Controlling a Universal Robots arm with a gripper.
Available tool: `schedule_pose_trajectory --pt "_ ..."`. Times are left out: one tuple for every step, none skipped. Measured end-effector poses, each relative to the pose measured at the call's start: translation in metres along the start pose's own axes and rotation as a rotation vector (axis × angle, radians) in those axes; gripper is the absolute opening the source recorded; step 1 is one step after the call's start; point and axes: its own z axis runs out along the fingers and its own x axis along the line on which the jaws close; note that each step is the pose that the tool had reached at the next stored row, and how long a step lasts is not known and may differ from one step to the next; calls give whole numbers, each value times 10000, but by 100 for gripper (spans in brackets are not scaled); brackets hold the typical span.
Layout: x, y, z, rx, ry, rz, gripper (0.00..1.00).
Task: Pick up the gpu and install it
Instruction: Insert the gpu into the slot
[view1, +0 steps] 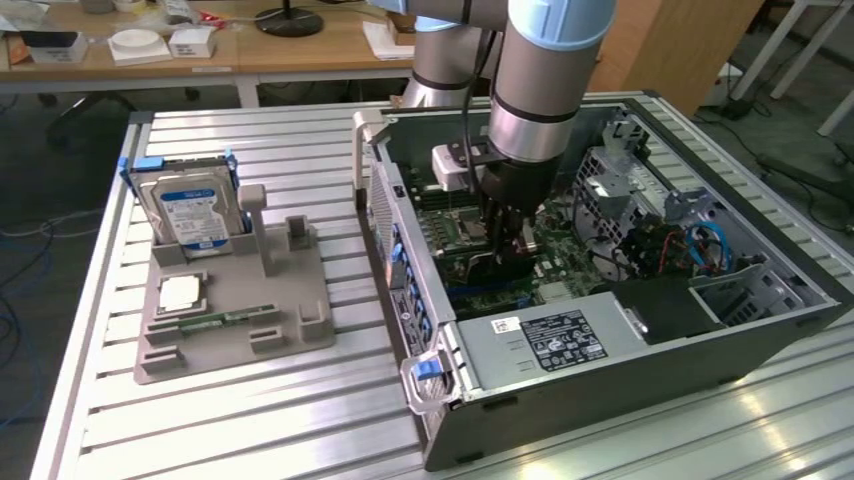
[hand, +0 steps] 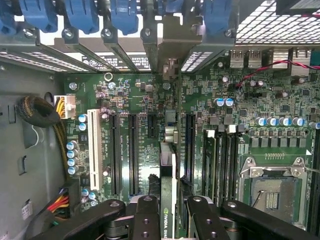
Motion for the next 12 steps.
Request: schedule_pose_trajectory --pt "0 0 6 0 -1 -2 26" --pt "0 1 12 0 -1 -3 26" --pt "0 1 18 -1 0 -4 26" --pt "0 1 23 0 1 -5 26" --pt "0 1 27 -1 2 -7 26" --pt "0 2 32 -1 4 -8 26" --pt "0 2 37 -2 6 -10 26" --pt "0 2 42 -3 7 -12 26" --pt "1 3 46 -2 6 -13 26" --pt "1 3 49 -2 5 -16 26" --pt "0 3 54 0 2 -16 26" --pt "0 3 59 3 -2 -17 26"
